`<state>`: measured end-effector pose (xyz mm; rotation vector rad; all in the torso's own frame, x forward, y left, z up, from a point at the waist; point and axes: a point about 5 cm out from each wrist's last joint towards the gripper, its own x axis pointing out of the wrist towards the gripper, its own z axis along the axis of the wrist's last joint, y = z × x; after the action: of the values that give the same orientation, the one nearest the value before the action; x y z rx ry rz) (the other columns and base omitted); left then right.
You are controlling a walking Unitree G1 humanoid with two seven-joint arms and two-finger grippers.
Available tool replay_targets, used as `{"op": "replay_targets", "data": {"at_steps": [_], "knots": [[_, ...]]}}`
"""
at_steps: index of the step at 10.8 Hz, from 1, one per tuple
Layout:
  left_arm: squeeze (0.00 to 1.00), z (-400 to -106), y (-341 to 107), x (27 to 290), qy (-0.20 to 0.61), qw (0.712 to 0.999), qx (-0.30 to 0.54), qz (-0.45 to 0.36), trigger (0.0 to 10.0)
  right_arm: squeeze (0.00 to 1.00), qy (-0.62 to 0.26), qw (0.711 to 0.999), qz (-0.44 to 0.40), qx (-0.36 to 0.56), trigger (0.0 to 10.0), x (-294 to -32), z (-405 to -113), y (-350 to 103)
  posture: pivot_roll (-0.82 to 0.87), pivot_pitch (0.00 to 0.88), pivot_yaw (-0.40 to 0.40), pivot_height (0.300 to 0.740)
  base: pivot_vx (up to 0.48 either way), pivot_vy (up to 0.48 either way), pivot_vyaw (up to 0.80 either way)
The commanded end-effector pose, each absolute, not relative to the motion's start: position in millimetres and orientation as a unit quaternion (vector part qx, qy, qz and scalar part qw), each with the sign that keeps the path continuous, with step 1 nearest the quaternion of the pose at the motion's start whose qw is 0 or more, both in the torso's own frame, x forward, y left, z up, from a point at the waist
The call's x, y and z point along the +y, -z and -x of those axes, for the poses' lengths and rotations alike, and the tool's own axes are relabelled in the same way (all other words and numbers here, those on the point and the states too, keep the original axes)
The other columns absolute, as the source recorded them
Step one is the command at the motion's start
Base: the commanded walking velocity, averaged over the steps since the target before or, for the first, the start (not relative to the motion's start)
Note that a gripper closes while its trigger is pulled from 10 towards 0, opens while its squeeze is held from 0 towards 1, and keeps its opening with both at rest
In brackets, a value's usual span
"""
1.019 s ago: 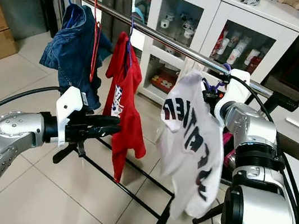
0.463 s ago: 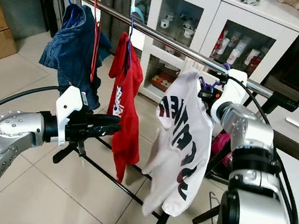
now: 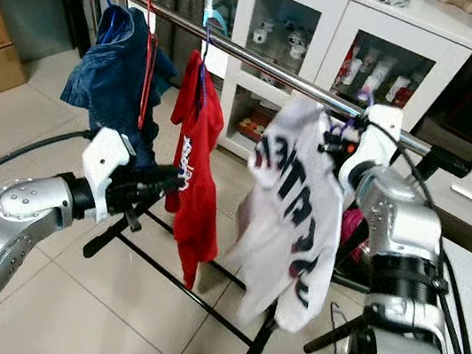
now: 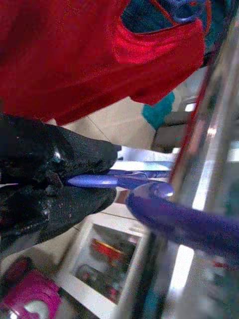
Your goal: Hang hanger
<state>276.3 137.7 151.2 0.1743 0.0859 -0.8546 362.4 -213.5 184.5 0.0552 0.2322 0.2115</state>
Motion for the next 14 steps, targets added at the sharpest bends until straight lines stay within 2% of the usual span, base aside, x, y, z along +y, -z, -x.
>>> {"op": "replay_targets", "data": {"at_steps": [1,2,8,12,14], "knots": [[0.00,-273,-146,139,0.397,0.913,0.046,-0.076,10.0,0.00,-0.104,0.989,-0.010,0.103,0.0,-215,-357,-194,0.06,0.000,-0.053,0.740,0.000,0.000,0.00],[0.00,-271,-144,139,0.392,0.916,0.046,-0.073,10.0,0.00,-0.111,0.989,-0.012,0.099,0.0,-213,-351,-194,0.06,0.000,-0.054,0.740,0.000,0.000,0.00],[0.00,-260,-134,150,0.351,0.932,0.063,-0.063,10.0,0.00,-0.132,0.984,-0.037,0.117,0.0,-178,-276,-147,0.06,0.000,-0.084,0.740,0.000,0.000,0.00],[0.00,-256,-132,149,0.348,0.933,0.067,-0.058,10.0,0.00,-0.112,0.984,-0.019,0.137,0.0,-171,-254,-130,0.05,0.000,-0.090,0.740,0.000,0.000,0.00],[0.00,-254,-131,148,0.346,0.934,0.067,-0.055,10.0,0.00,-0.106,0.984,-0.022,0.139,0.0,-167,-252,-128,0.06,0.000,-0.098,0.740,-0.343,0.000,0.00]]}}
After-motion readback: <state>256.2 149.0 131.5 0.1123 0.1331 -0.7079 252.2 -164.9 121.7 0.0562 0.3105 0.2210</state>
